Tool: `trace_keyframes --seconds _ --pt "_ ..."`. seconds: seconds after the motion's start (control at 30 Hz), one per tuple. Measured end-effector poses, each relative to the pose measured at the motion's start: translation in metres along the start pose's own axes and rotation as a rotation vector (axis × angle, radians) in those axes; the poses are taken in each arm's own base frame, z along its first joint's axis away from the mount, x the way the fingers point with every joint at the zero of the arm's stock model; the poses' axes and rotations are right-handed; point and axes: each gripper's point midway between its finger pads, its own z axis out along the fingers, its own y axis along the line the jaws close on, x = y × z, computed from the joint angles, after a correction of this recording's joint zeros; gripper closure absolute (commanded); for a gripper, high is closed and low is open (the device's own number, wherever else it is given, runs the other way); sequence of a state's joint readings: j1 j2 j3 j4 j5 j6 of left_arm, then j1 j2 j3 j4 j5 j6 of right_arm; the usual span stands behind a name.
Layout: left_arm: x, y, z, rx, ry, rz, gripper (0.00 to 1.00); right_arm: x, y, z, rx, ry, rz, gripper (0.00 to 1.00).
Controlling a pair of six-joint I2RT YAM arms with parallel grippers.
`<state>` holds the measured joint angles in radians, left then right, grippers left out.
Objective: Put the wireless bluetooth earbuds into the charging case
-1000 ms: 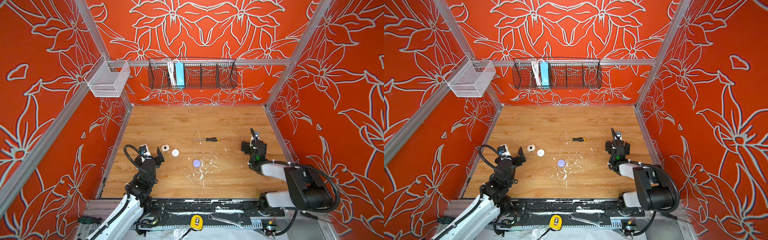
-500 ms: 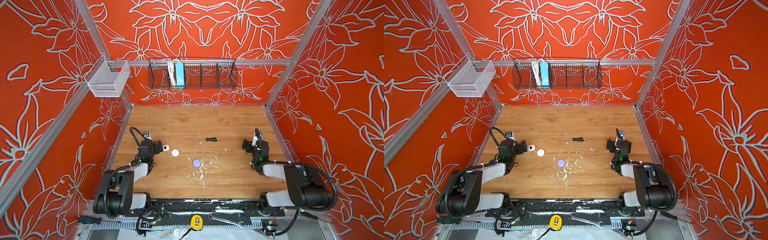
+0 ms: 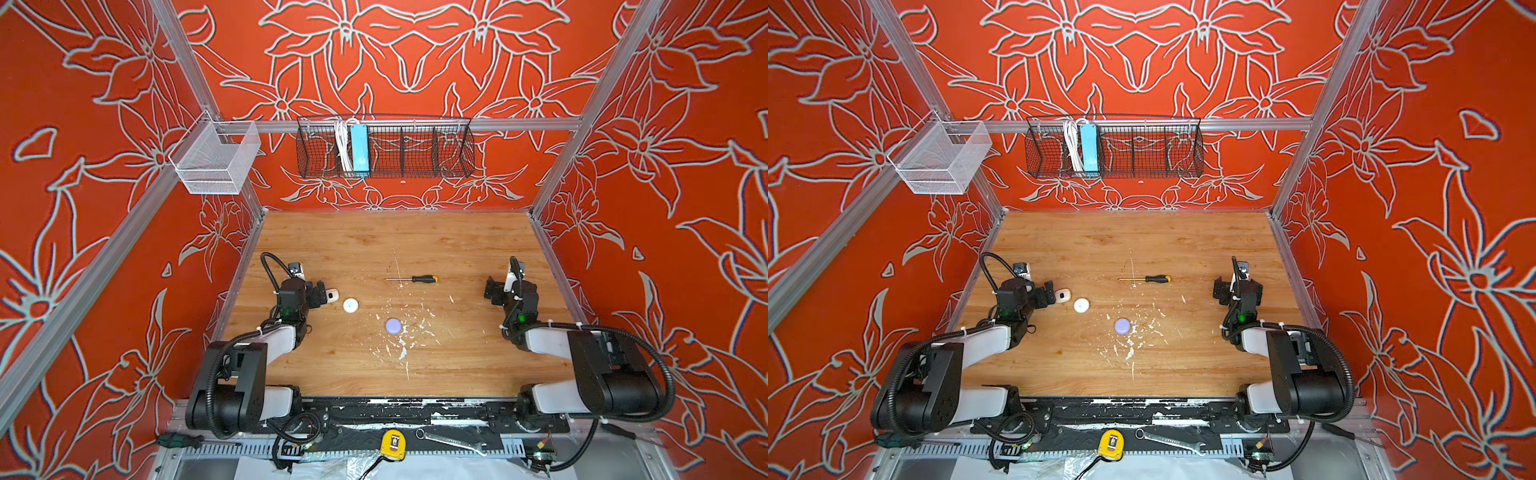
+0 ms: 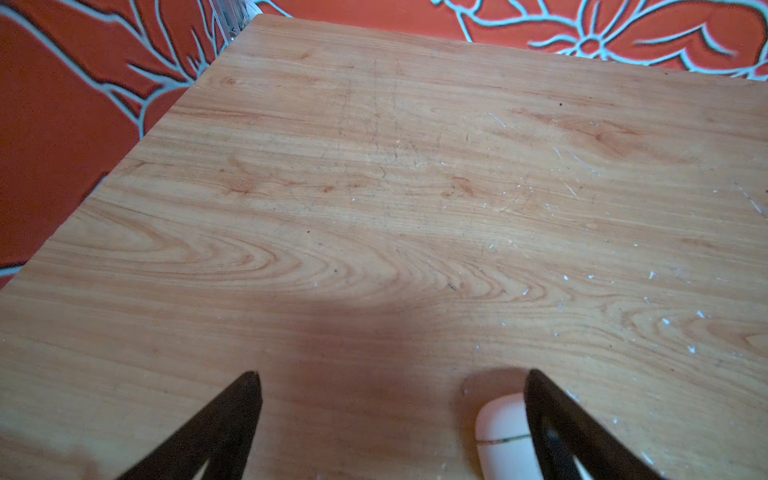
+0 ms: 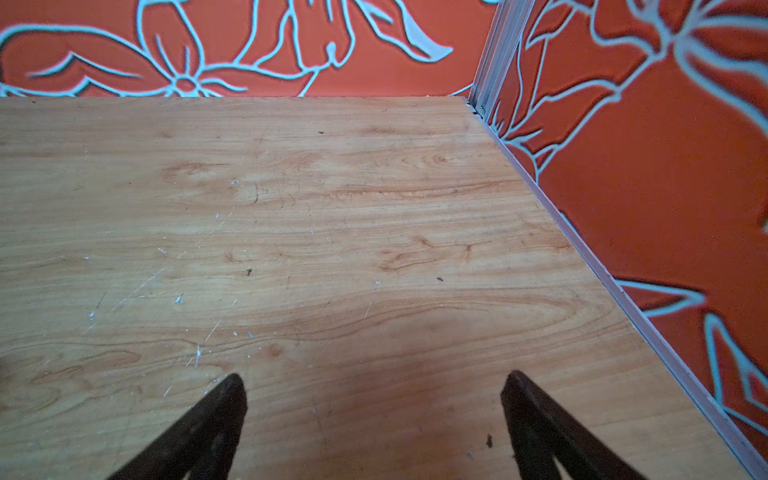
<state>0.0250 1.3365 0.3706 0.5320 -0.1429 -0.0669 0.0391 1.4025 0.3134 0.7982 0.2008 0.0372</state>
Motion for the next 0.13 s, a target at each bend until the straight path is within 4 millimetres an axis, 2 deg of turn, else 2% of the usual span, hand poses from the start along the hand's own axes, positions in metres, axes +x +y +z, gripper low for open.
trace_keyframes --seconds 0.13 --pt "0.0003 -0.0004 0.0001 0.003 0.001 0.0 0.03 0.0 0.0 0.0 0.0 0.0 0.0 0.02"
